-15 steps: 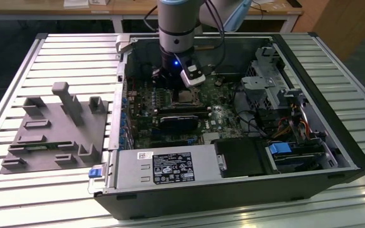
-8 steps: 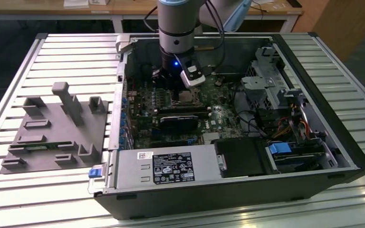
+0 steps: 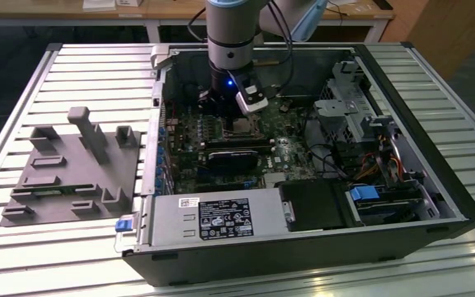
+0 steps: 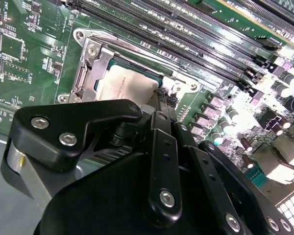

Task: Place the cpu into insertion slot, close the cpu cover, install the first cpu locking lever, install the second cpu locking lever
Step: 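Close the cpu cover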

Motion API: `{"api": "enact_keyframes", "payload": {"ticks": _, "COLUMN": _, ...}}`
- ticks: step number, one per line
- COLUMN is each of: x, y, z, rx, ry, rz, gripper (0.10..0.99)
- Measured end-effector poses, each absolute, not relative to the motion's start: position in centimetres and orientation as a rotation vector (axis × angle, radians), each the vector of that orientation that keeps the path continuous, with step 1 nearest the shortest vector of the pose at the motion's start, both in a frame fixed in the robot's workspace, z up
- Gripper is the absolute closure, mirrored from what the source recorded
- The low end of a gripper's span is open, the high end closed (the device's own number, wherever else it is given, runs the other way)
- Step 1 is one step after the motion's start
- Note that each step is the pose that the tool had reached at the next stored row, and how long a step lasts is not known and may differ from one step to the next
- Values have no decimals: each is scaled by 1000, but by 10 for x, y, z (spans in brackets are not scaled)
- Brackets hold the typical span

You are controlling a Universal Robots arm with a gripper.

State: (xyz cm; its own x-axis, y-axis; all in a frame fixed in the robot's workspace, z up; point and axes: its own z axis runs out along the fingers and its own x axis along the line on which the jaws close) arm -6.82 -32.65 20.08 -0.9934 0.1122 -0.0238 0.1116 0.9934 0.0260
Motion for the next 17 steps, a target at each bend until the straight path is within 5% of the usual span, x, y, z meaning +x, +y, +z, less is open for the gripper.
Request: {"api": "enact_keyframes", "payload": {"ticks": 17, "x": -72, "y": -327, "z": 201, "rx": 100, "ry": 3115, "rz": 84, "gripper": 984}}
